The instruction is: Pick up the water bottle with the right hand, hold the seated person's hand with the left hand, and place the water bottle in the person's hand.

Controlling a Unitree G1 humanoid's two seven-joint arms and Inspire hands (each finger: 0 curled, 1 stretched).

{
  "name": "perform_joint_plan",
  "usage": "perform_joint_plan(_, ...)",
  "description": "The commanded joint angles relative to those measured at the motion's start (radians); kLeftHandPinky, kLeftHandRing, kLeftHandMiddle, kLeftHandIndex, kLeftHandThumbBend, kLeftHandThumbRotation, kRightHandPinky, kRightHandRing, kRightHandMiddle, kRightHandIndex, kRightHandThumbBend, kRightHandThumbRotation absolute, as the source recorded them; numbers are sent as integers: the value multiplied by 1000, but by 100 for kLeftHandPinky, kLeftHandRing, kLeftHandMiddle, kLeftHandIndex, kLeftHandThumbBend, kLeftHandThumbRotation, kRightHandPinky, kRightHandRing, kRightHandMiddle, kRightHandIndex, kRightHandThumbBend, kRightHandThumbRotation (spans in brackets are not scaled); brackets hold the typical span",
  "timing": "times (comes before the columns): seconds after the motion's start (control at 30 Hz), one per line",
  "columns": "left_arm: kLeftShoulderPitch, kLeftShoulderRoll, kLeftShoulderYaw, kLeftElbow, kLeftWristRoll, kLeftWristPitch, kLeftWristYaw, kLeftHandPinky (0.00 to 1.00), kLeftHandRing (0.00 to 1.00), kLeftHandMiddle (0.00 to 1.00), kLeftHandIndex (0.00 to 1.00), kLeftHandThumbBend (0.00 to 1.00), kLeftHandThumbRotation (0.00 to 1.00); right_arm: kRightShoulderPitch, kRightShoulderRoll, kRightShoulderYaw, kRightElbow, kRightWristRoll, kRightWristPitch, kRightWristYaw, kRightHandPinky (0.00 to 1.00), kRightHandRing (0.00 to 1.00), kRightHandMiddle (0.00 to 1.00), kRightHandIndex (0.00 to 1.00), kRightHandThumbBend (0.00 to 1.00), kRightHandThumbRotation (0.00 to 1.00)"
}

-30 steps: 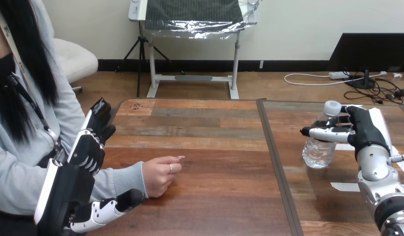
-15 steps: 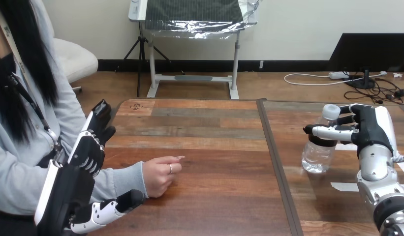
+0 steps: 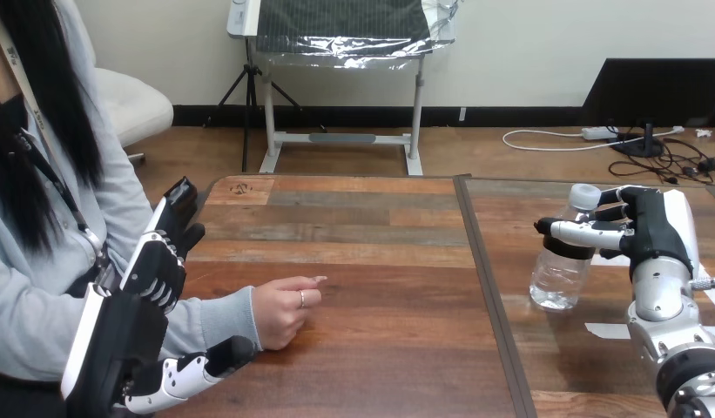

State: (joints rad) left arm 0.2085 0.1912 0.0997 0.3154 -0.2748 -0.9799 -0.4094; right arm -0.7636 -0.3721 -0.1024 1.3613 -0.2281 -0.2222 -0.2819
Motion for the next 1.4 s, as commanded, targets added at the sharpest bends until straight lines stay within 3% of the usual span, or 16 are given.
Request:
perform_joint_plan(0.0,-33,5,7,-39,4,-5,6,95,99,99,95,100,49,-38,11,-23,-11,21,-44,-18,38,43,50,50,86,0)
perform_joint_plan(0.93,-48,7,9,-18,9,-7,3,94,99,100,95,100,47,-43,23,-32,-24,41,-100,9,36,42,48,51,86,0)
perform_joint_plan(1.17,-47,7,47,-23,126,-4,76,91,97,99,95,100,50,-50,33,-47,-30,65,-120,33,35,42,48,51,85,0)
perform_joint_plan(1.3,-43,15,89,-47,262,13,147,88,96,99,95,100,51,-53,36,-30,-35,53,-140,30,35,42,48,50,85,0)
perform_joint_plan(1.37,-43,18,95,-53,296,18,170,87,95,98,96,100,50,-54,37,-28,-36,51,-145,31,35,41,48,50,85,0)
